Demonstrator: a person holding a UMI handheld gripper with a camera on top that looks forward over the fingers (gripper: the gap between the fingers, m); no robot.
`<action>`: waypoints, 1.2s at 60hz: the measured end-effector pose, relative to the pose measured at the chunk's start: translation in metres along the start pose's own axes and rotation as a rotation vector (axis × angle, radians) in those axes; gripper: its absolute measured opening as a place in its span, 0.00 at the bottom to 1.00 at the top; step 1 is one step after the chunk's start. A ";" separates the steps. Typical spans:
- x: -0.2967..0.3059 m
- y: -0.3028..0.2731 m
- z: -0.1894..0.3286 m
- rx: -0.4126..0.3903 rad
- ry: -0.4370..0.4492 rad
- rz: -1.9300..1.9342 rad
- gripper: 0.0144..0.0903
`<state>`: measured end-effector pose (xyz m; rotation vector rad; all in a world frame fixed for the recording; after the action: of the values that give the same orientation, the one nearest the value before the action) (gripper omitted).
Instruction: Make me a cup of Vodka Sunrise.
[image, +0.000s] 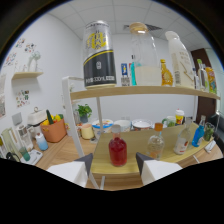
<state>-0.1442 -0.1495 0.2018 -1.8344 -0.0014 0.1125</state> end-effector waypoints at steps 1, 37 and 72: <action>0.000 0.000 0.004 -0.001 0.000 -0.005 0.84; 0.010 -0.001 0.038 -0.008 0.000 -0.119 0.27; 0.096 0.070 -0.058 -0.079 0.075 0.013 0.27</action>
<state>-0.0483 -0.2182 0.1426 -1.9173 0.0602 0.0532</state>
